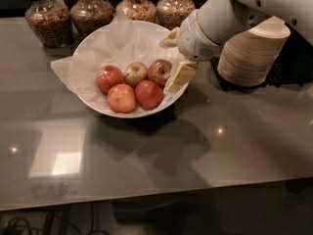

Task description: Pick apple from white bowl

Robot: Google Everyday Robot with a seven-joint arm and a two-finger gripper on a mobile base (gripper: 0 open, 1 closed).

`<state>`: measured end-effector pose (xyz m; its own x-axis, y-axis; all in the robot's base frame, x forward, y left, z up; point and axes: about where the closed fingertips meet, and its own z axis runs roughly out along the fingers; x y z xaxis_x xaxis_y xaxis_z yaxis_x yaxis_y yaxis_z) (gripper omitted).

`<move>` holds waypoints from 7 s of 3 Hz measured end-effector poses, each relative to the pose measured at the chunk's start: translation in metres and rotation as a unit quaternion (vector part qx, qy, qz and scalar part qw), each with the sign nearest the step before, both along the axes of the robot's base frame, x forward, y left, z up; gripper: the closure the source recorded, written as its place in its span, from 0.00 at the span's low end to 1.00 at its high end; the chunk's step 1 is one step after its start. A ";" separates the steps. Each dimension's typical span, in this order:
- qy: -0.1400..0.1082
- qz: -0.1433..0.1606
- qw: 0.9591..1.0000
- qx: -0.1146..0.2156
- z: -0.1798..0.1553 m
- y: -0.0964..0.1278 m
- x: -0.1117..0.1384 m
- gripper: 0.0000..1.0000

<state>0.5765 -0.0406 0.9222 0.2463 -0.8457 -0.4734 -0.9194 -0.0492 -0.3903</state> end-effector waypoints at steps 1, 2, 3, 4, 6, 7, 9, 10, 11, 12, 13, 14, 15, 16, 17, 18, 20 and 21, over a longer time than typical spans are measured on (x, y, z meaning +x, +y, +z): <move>-0.008 0.001 1.000 -0.005 -0.004 0.000 0.006 0.23; -0.017 0.001 1.000 -0.010 -0.003 -0.001 0.012 0.25; -0.019 -0.002 1.000 -0.015 -0.008 -0.004 0.020 0.29; -0.017 -0.001 1.000 -0.016 -0.011 -0.002 0.020 0.29; -0.005 0.006 1.000 -0.020 -0.023 0.008 0.022 0.34; 0.008 0.009 1.000 -0.025 -0.033 0.012 0.023 0.35; 0.046 0.010 0.998 -0.050 -0.067 0.010 0.027 0.50; 0.046 0.010 0.998 -0.050 -0.067 0.010 0.027 0.73; 0.046 0.010 0.998 -0.050 -0.067 0.010 0.027 0.96; 0.046 0.010 0.998 -0.050 -0.067 0.010 0.027 1.00; 0.046 0.010 0.998 -0.050 -0.066 0.013 0.027 1.00; 0.015 0.024 0.999 -0.016 -0.021 0.013 0.011 1.00; -0.016 0.041 0.999 0.025 0.025 0.010 -0.007 1.00; -0.030 0.061 0.996 0.066 0.054 0.009 -0.017 1.00; -0.034 0.075 0.992 0.095 0.069 0.009 -0.023 1.00; -0.034 0.075 0.992 0.097 0.070 0.010 -0.023 1.00; -0.023 0.119 0.981 0.148 0.073 0.048 -0.040 1.00; -0.015 0.150 0.970 0.192 0.074 0.068 -0.068 1.00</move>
Offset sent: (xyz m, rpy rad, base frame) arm 0.0218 -0.0054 -0.0039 -0.0287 -0.0514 -0.0052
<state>0.5088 0.0273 0.9965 0.4723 -0.4975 -0.7277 -0.8741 -0.1577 -0.4595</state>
